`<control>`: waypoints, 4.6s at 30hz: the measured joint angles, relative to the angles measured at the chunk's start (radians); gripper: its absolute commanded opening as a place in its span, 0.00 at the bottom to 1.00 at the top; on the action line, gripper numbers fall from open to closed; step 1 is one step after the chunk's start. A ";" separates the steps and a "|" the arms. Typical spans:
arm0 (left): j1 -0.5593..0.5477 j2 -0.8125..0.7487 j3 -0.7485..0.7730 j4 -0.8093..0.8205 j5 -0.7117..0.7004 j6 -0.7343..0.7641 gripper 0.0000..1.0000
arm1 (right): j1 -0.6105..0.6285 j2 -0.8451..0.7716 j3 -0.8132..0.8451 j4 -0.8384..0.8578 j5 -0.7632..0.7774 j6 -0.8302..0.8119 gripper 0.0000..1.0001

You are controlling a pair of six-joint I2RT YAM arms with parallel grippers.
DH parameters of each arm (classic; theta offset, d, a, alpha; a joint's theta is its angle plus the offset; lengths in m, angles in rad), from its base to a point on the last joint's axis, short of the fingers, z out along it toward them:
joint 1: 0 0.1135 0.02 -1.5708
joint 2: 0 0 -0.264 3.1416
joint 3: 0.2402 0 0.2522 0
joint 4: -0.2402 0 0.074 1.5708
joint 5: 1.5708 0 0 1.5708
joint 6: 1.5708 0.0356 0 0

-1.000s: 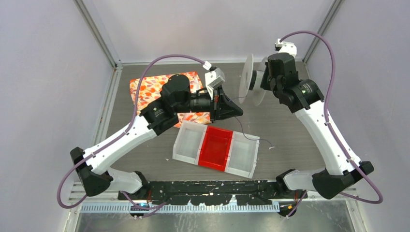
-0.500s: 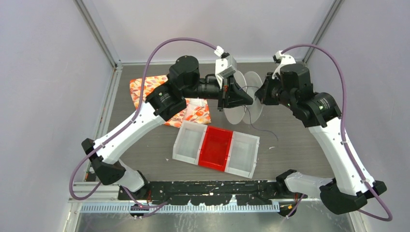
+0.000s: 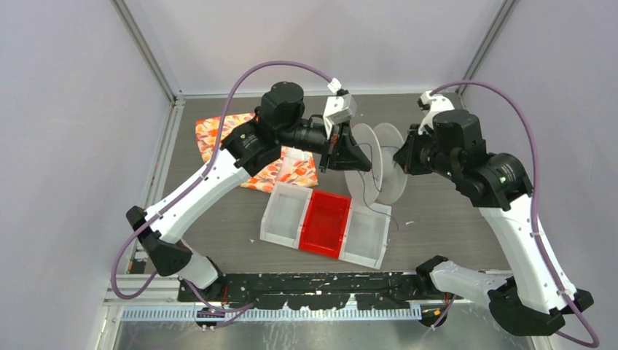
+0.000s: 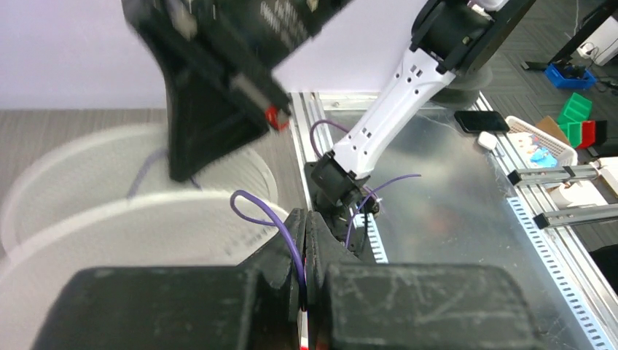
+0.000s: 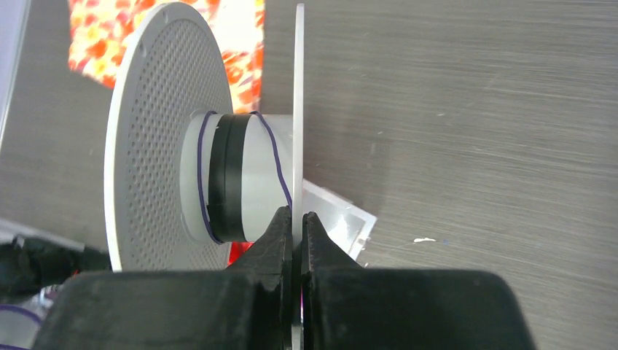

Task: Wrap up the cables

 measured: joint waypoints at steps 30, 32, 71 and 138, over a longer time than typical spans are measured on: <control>0.005 -0.102 -0.379 0.124 -0.139 -0.021 0.72 | -0.001 -0.065 0.240 0.338 0.331 0.119 0.01; 0.005 -0.116 -0.393 0.140 -0.146 -0.014 0.75 | -0.001 -0.054 0.257 0.348 0.318 0.119 0.01; 0.076 0.021 -1.069 1.239 -0.610 -0.015 0.72 | -0.001 0.062 0.430 0.415 0.248 0.127 0.01; -0.047 0.529 -0.665 1.402 -0.907 -0.748 0.00 | -0.001 0.063 0.425 0.422 0.259 0.157 0.01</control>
